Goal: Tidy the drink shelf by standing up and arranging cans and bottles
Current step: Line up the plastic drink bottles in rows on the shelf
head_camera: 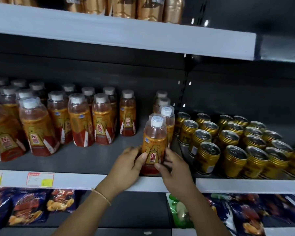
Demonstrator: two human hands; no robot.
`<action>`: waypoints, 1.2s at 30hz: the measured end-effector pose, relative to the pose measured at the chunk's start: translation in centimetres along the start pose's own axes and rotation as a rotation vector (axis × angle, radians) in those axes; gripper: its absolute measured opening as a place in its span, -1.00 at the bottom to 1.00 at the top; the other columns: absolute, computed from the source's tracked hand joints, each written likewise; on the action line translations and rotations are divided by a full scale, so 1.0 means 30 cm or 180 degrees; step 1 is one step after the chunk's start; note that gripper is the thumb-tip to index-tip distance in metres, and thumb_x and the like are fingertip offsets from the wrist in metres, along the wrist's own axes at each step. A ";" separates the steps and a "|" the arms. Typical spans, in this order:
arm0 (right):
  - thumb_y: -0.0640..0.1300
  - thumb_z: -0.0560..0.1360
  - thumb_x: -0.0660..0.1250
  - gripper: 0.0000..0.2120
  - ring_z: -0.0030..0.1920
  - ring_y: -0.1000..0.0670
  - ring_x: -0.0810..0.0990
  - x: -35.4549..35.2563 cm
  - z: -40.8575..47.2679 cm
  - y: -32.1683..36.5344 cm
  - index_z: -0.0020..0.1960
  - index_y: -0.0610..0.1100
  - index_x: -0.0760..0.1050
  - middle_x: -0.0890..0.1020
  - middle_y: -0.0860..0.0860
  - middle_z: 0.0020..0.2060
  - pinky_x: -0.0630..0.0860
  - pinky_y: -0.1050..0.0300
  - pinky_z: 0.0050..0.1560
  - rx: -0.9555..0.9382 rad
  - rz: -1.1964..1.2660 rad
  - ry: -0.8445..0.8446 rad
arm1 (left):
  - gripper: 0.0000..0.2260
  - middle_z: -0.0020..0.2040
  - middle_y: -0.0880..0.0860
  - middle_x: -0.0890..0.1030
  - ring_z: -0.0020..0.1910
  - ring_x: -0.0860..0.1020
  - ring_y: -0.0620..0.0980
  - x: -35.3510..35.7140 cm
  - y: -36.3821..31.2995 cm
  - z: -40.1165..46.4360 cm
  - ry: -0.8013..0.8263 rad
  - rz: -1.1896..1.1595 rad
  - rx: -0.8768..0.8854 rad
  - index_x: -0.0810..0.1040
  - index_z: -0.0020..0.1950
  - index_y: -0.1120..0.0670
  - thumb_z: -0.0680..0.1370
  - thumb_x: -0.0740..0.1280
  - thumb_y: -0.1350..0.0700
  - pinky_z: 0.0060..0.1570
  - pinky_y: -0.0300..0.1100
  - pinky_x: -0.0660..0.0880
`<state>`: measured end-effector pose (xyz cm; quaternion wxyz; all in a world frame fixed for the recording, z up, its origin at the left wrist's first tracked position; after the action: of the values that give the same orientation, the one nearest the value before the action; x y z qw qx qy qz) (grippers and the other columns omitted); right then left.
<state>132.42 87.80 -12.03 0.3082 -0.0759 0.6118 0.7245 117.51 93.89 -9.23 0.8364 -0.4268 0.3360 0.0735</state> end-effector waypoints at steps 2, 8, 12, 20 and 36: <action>-0.12 0.55 0.43 -0.36 0.21 0.22 0.55 -0.032 -0.008 -0.015 0.56 0.04 0.30 0.50 0.08 0.36 0.49 0.41 0.19 -0.0029 0.0018 -0.0013 | -0.61 0.01 0.02 0.59 0.05 0.51 -0.07 0.018 -0.020 0.001 -0.0030 0.0004 0.0045 0.54 0.25 0.07 0.61 0.12 -0.14 0.11 -0.18 0.42; -0.06 0.43 0.55 -0.31 0.18 0.11 0.61 -0.090 -0.018 -0.077 0.48 0.15 0.34 0.56 0.14 0.28 0.60 0.03 0.21 0.0107 0.0148 -0.0128 | -0.56 -0.02 0.00 0.60 0.00 0.53 -0.10 0.072 -0.059 0.004 -0.0071 0.0077 0.0096 0.56 0.29 0.08 0.58 0.19 -0.17 0.05 -0.22 0.47; -0.10 0.44 0.55 -0.34 0.19 0.21 0.59 -0.098 -0.012 -0.101 0.37 0.33 0.33 0.58 0.29 0.21 0.57 0.14 0.24 0.0096 0.0252 -0.0196 | -0.52 0.06 0.03 0.60 0.07 0.53 -0.08 0.092 -0.070 0.013 -0.0002 0.0079 0.0071 0.55 0.32 0.13 0.58 0.17 -0.16 0.13 -0.18 0.46; -0.11 0.41 0.57 -0.31 0.20 0.28 0.58 -0.092 -0.003 -0.095 0.23 0.53 0.34 0.56 0.44 0.18 0.55 0.17 0.27 -0.0004 0.0431 -0.0230 | -0.55 0.24 -0.02 0.57 0.22 0.50 -0.08 0.105 -0.065 0.006 -0.0063 -0.0006 0.0021 0.48 0.37 0.10 0.59 0.16 -0.12 0.25 -0.13 0.43; -0.03 0.46 0.54 -0.31 0.25 0.22 0.56 -0.073 -0.010 -0.101 0.45 0.24 0.28 0.56 0.23 0.28 0.55 0.13 0.29 0.0038 0.0120 -0.0276 | -0.57 0.08 0.04 0.59 0.12 0.48 -0.06 0.111 -0.023 0.008 -0.0082 -0.0072 -0.0153 0.46 0.39 0.03 0.60 0.15 -0.13 0.17 -0.12 0.44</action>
<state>135.72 86.93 -13.58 0.3212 -0.0312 0.6036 0.7291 120.46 93.11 -10.76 0.8309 -0.4496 0.3185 0.0775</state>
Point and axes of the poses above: each hand's wrist, its own z-axis towards the middle knuckle, its own x-axis out of the palm, y = z × x, the point moved 10 cm from there along z, towards the middle knuckle
